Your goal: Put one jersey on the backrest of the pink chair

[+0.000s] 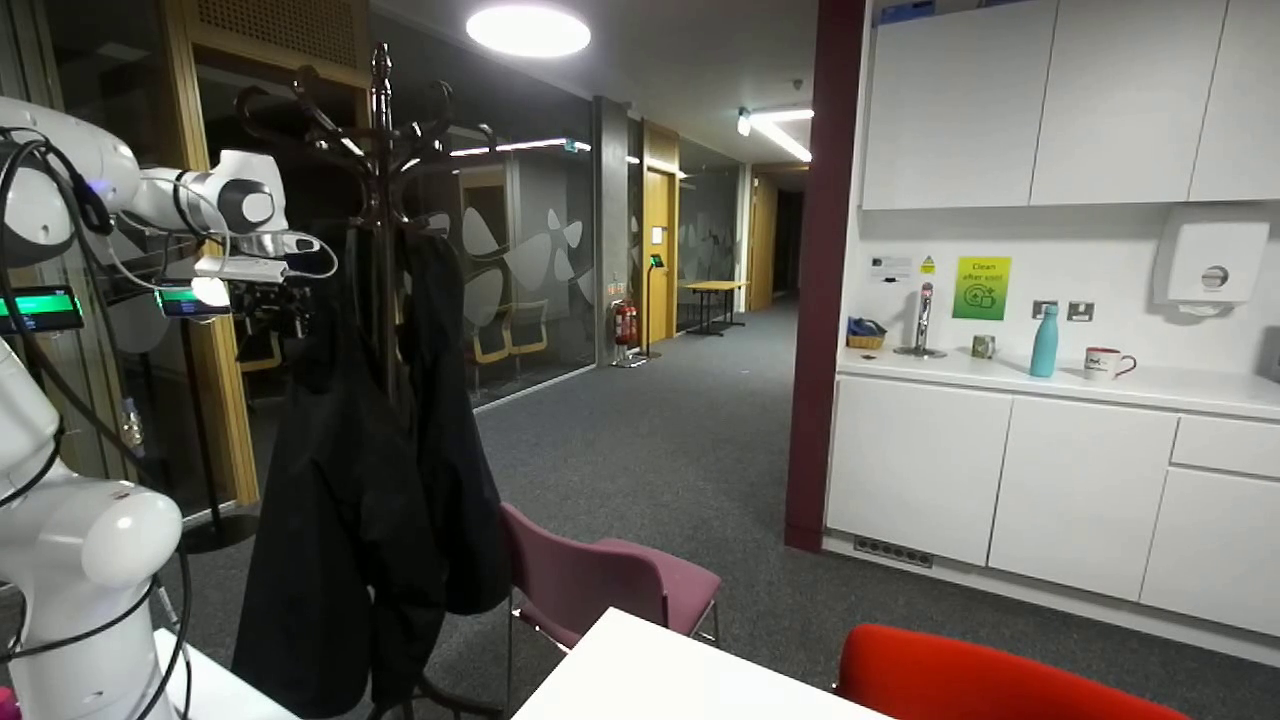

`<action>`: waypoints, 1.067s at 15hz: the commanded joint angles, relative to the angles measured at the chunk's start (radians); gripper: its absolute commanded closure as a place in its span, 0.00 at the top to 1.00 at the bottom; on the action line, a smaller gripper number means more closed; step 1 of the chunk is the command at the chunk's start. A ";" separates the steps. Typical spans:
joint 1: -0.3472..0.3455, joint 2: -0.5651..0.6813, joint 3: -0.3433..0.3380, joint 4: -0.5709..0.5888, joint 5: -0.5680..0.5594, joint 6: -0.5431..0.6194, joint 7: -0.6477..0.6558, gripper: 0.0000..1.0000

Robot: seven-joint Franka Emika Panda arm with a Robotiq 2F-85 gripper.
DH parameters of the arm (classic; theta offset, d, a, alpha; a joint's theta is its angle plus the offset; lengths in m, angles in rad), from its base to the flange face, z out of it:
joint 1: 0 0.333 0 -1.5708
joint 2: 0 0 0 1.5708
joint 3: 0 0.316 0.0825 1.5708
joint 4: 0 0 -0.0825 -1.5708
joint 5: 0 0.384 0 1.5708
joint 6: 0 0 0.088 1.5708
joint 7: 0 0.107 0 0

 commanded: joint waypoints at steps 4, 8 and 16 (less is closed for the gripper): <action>0.007 -0.014 0.059 -0.017 -0.098 0.107 0.045 1.00; 0.010 -0.032 0.083 -0.025 -0.129 0.151 0.071 1.00; 0.011 -0.088 0.136 -0.038 -0.246 0.218 0.122 1.00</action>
